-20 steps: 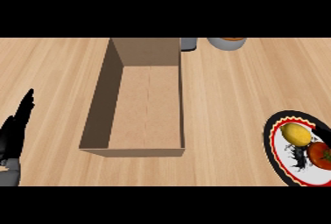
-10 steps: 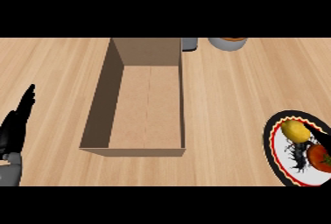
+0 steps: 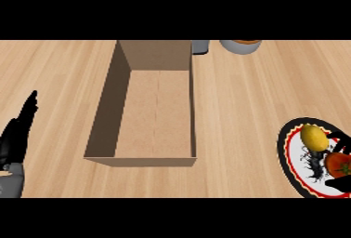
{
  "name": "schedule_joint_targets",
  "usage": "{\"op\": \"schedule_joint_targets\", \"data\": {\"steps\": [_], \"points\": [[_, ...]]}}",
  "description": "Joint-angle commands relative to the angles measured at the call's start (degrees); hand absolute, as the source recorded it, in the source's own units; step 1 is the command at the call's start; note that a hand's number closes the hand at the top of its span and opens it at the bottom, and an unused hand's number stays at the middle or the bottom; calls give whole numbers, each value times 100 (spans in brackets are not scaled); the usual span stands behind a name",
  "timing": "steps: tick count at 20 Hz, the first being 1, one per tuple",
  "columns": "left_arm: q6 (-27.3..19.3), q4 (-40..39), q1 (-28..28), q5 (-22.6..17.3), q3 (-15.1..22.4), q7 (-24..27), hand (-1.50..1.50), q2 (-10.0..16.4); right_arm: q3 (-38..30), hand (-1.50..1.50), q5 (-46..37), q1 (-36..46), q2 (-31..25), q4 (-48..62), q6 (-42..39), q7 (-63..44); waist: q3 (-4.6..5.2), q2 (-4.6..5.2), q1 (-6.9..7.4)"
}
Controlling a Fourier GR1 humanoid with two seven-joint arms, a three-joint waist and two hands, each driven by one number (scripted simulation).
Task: Pick the tomato from the plate and place it in the cardboard box
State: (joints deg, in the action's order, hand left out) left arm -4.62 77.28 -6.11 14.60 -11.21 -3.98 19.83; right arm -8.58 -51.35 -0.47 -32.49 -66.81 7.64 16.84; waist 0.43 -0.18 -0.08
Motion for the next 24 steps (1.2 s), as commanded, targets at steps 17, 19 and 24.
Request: {"op": "schedule_joint_targets", "data": {"steps": [17,19,24], "points": [[230,-171,-578,2,174,-74,0,-70,937,150,626,4427,614,1235,-1239,2750,-60,136,487],[202,-165,-301,5,81,123,0,8,902,150,763,4818,710,1388,-1314,3075,-52,103,437],[78,60,-196,97,143,-6,0,-113,927,150,797,5806,1077,2419,-1552,3503,-48,84,323]]}}
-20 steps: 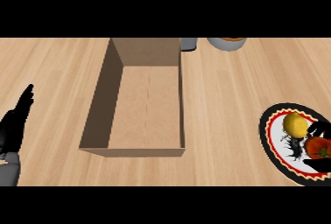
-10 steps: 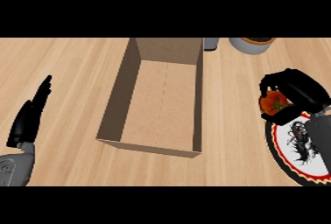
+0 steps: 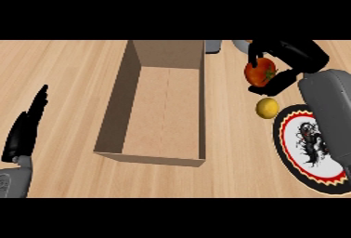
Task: Pick the tomato from the plate and place it in the cardboard box
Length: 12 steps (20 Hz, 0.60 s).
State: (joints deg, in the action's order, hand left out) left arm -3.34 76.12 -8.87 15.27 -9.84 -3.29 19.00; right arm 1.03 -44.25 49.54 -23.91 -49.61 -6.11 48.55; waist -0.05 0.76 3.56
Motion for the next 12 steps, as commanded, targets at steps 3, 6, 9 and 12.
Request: {"op": "schedule_joint_targets", "data": {"steps": [3,6,9,12], "points": [[51,107,222,-73,-162,33,0,90,94,150,185,943,612,679,-656,148,5,-56,-178],[149,-31,190,-192,-331,56,0,209,-14,150,383,1334,948,905,-1041,-251,7,-56,-189],[-16,300,233,-11,-141,-193,0,23,-75,150,529,1571,1419,847,-1171,-820,5,-75,-240],[-32,147,201,30,-140,-130,0,-15,-153,150,571,1708,1743,990,-1075,-1168,6,-71,-281]]}}
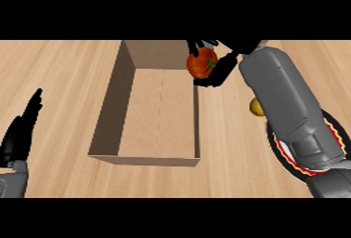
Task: Pick the tomato from the plate and place it in the cardboard box
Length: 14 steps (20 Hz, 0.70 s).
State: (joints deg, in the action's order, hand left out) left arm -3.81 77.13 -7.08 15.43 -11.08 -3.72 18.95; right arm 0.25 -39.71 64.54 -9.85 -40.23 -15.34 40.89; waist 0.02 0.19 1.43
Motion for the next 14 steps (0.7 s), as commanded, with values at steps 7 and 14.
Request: {"op": "schedule_joint_targets", "data": {"steps": [7,14], "points": [[109,100,26,24,45,76,0,-2,87,150,579,1034,970,1040,72,-1332,2,22,134],[234,-144,-448,24,105,-28,0,-4,1367,150,1765,1244,982,1462,704,-1691,6,44,295]]}}
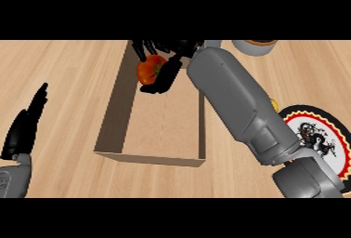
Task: Pick the tomato from the plate and place it in the cardboard box
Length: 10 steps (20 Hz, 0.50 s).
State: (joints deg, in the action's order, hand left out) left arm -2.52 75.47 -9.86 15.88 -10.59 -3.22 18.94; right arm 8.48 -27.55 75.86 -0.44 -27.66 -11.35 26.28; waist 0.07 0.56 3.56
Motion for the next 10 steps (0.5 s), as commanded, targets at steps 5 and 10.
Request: {"op": "schedule_joint_targets", "data": {"steps": [5,10], "points": [[24,-110,-231,70,107,-50,0,-79,1309,150,756,-131,44,246,1050,-580,6,39,180],[50,-94,-489,156,269,-105,0,-143,1428,-150,1357,-79,44,685,635,-1114,8,124,412]]}}
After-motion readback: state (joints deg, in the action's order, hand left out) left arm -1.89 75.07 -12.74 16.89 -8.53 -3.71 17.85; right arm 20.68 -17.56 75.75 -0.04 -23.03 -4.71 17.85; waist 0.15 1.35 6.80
